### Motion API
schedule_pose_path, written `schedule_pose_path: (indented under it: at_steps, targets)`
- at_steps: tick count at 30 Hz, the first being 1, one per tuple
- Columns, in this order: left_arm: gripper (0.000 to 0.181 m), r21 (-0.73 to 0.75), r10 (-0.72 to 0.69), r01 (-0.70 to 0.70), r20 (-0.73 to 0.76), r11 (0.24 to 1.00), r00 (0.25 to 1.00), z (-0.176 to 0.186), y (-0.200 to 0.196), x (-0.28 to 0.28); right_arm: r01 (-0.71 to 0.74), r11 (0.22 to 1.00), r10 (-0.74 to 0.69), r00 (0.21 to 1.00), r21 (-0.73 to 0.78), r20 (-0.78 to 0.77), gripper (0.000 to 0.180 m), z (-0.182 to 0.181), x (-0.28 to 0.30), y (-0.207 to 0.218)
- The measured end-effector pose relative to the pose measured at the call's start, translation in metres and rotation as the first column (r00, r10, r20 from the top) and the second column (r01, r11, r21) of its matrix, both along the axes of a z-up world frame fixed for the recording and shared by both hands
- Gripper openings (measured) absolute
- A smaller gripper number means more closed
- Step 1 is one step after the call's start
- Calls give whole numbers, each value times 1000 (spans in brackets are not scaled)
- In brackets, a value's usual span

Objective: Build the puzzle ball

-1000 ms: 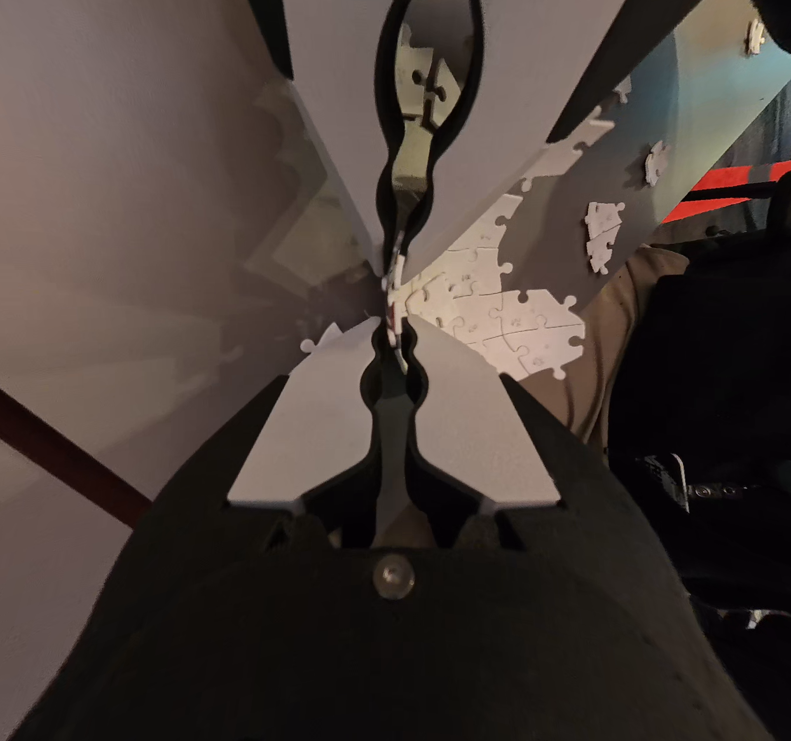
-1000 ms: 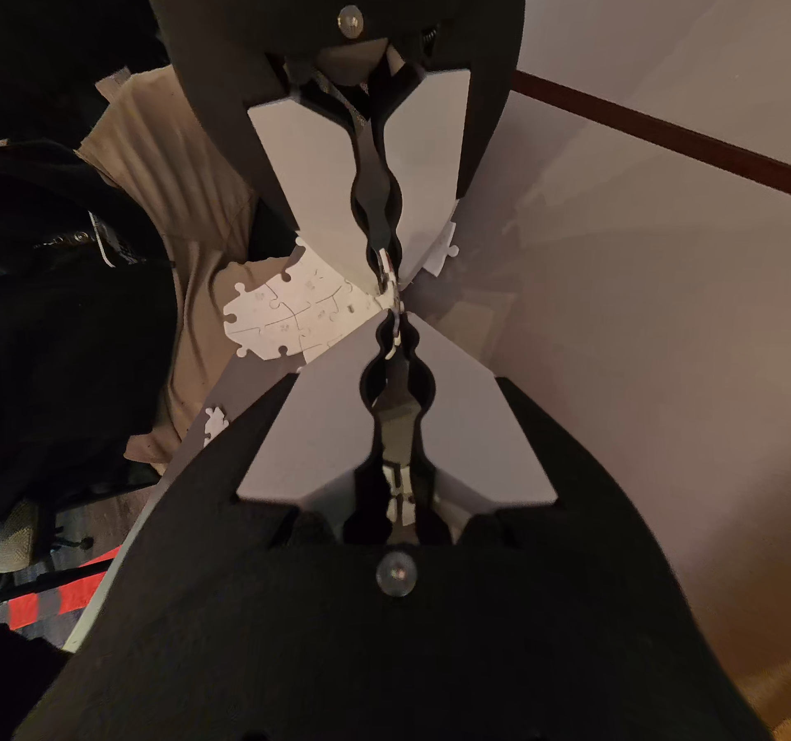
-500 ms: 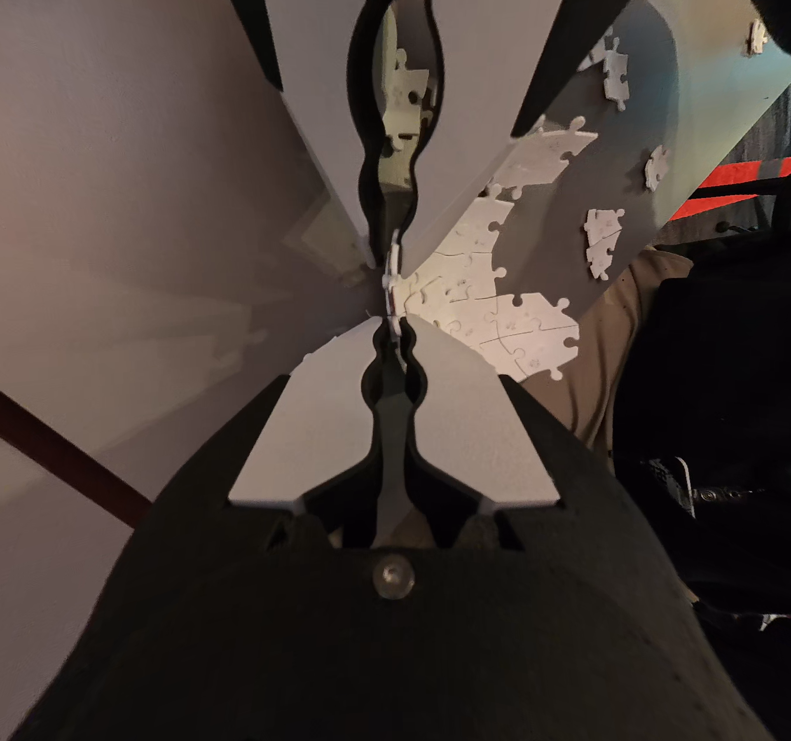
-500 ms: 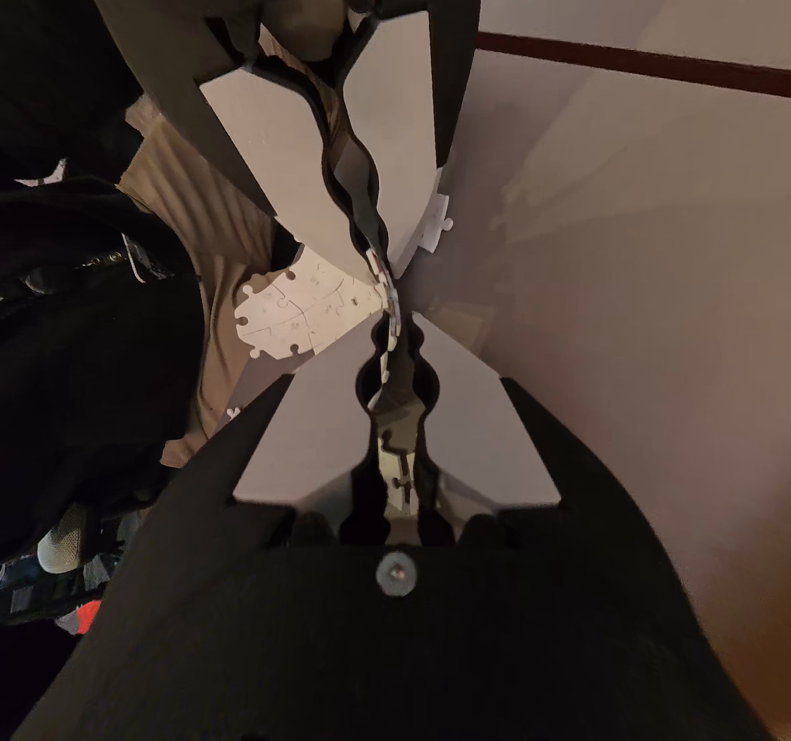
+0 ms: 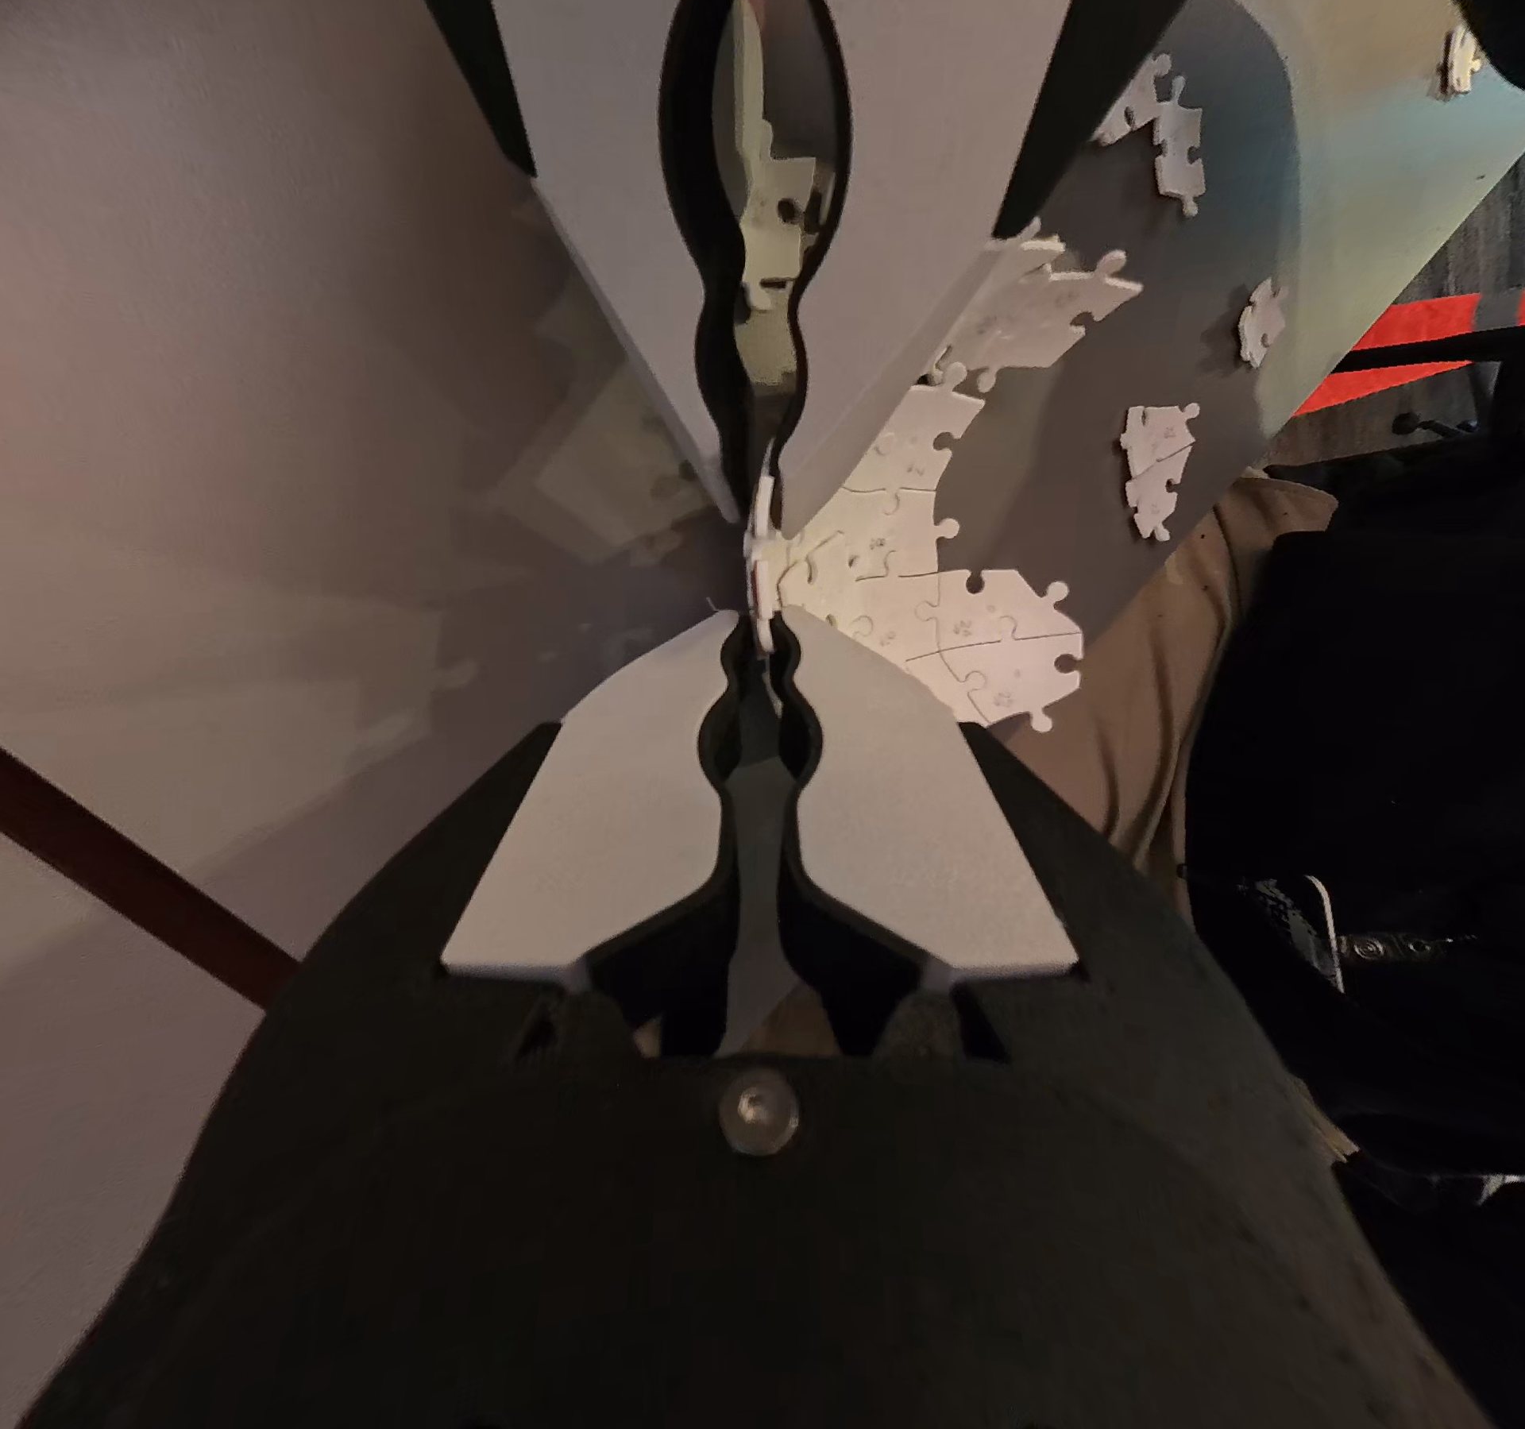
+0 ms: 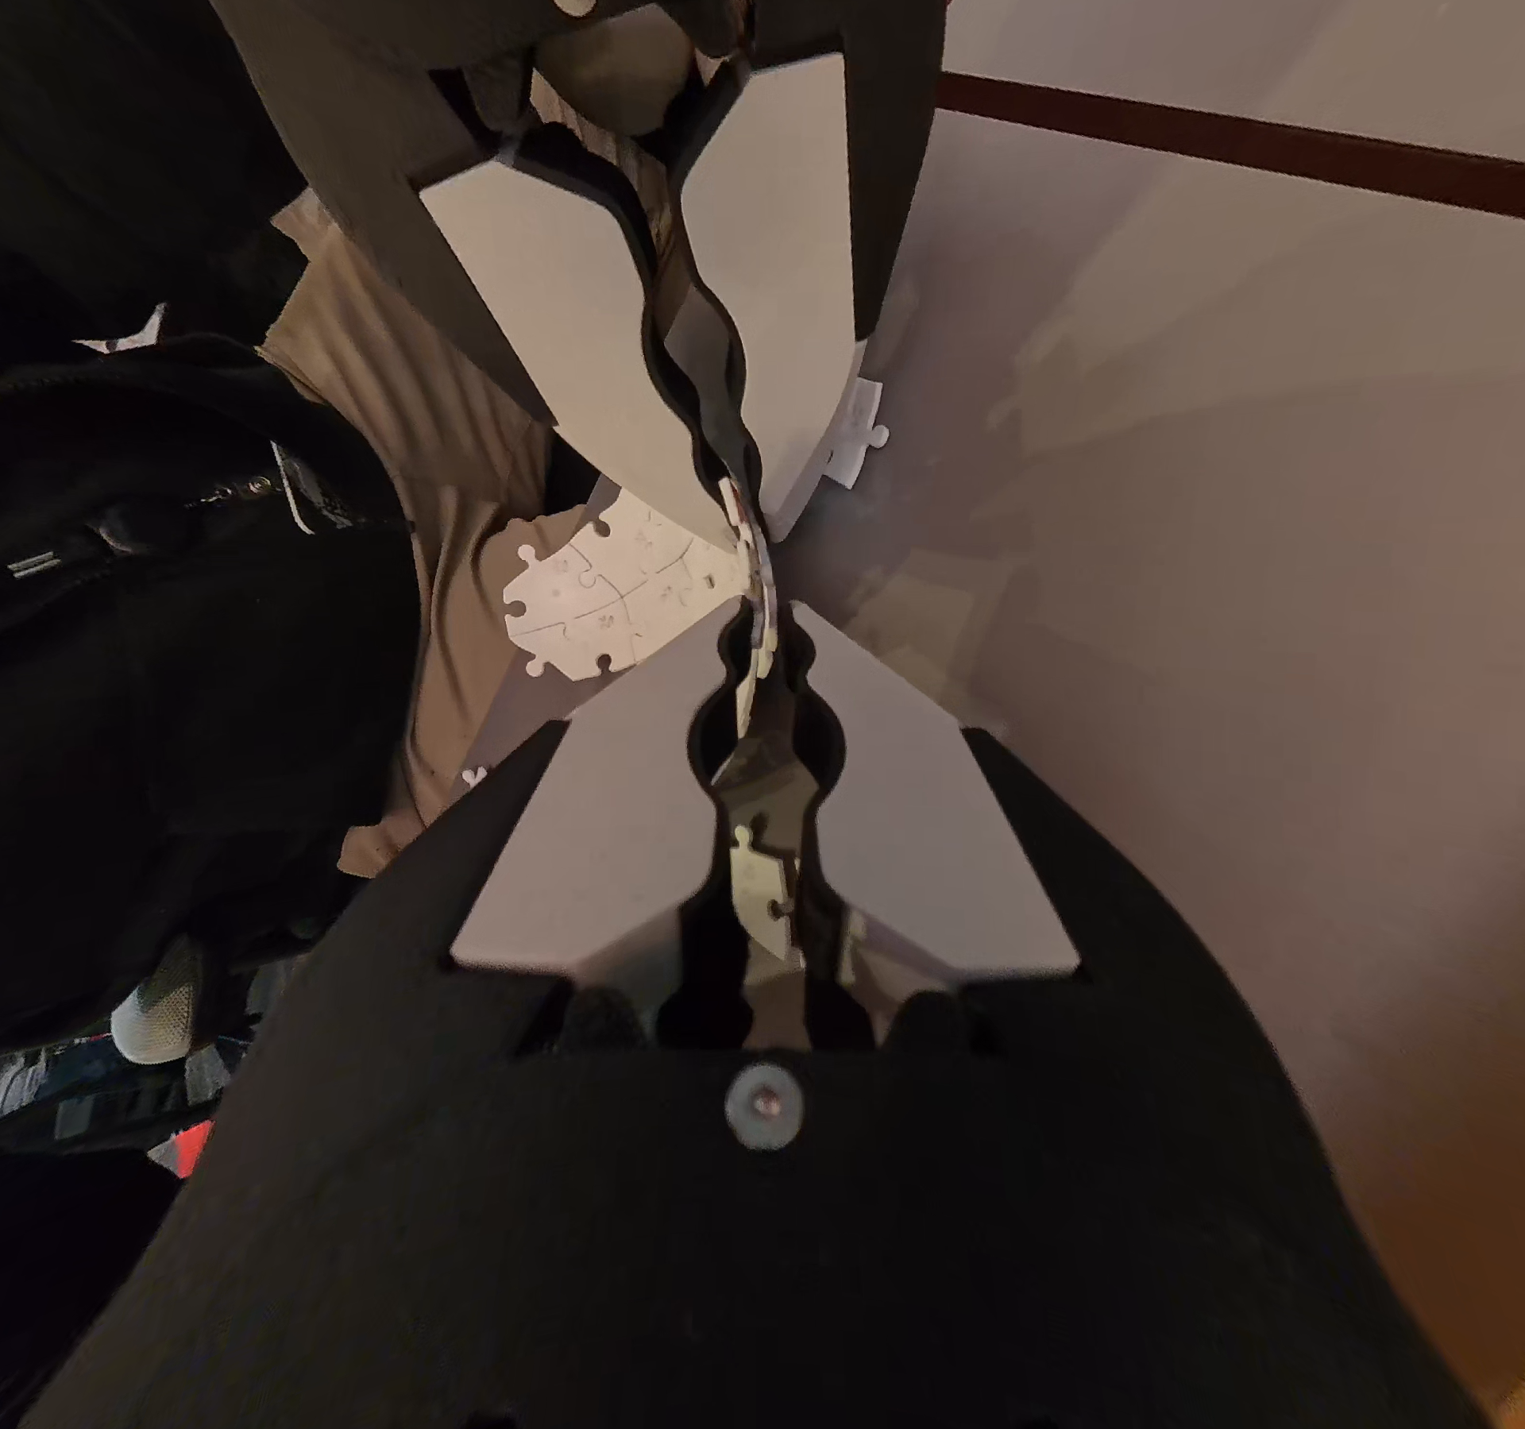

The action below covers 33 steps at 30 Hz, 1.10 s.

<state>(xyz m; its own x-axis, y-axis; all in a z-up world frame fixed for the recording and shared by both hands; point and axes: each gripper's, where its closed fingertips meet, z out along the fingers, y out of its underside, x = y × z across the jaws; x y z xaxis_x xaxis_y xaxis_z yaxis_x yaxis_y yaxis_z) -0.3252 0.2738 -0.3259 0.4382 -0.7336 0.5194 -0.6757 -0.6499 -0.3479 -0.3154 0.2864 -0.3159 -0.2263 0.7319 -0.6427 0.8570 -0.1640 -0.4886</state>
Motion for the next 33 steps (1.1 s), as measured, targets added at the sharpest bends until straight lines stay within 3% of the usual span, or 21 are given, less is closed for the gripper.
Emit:
schedule_pose_path:
  at_steps: [9,33]
  targets:
    - [4,-14,4,-4,-6,1000,1000,-3,0,0,6,998,-6,1000,68,3,2,0,0,4]
    - [6,-13,-2,2,-17,1000,1000,-9,1,1,60,998,-60,998,-2,-9,0,-7,-4,3]
